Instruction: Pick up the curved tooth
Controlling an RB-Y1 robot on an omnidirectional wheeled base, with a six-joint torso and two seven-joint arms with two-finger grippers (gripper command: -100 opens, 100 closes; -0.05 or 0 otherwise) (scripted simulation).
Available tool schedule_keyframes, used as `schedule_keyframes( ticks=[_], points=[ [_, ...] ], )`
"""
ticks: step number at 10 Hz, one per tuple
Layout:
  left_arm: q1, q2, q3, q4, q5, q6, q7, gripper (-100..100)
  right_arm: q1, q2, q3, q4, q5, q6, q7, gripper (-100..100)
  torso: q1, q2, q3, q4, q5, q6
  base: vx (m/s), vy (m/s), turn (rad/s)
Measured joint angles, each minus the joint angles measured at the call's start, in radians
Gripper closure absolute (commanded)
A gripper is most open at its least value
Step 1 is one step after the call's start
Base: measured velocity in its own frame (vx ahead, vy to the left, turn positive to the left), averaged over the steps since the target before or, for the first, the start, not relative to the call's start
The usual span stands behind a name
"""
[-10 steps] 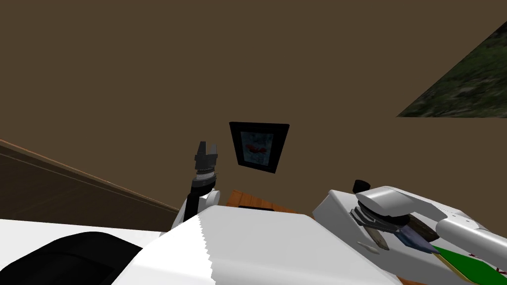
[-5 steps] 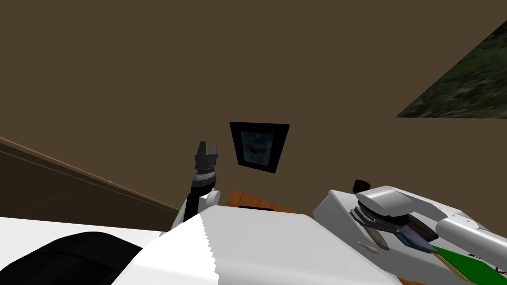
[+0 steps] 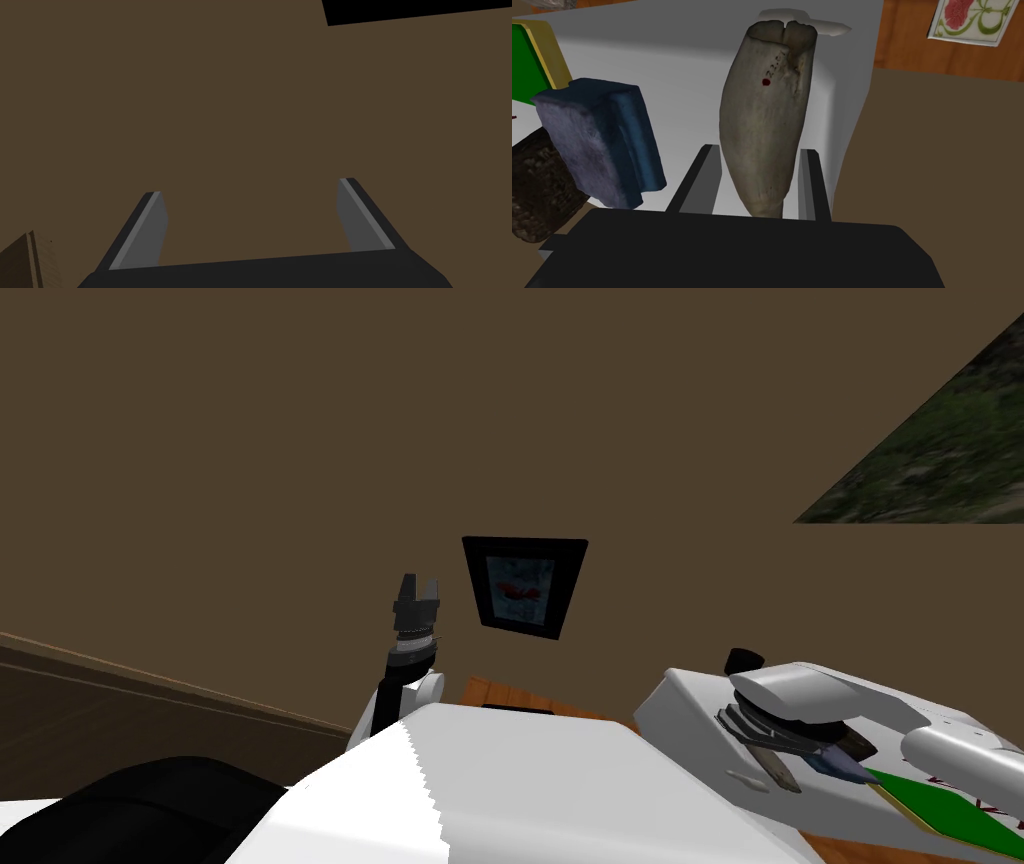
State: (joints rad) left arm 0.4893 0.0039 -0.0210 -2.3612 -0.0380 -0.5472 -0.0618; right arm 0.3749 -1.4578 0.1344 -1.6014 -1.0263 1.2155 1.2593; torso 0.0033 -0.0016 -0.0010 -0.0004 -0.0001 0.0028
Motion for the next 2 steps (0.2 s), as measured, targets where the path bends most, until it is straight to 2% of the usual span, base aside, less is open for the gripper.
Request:
schedule_keyframes(
  ticks=[1,2],
  points=[
    [0.0,0.0,0.0,0.0,0.0,0.0,0.0,0,-0.007,-0.006,-0.001,0.012,-0.01,-0.003,0.02,100,0.0,0.0,0.0,0.0,0.0,0.0,0.021,0.039,-0.029],
    [0.0,0.0,0.0,0.0,0.0,0.0,0.0,0,-0.008,-0.007,-0.001,0.014,-0.011,-0.004,0.024,0,-0.002,0.0,0.0,0.0,0.0,0.0,0.003,0.008,0.004]
  ],
)
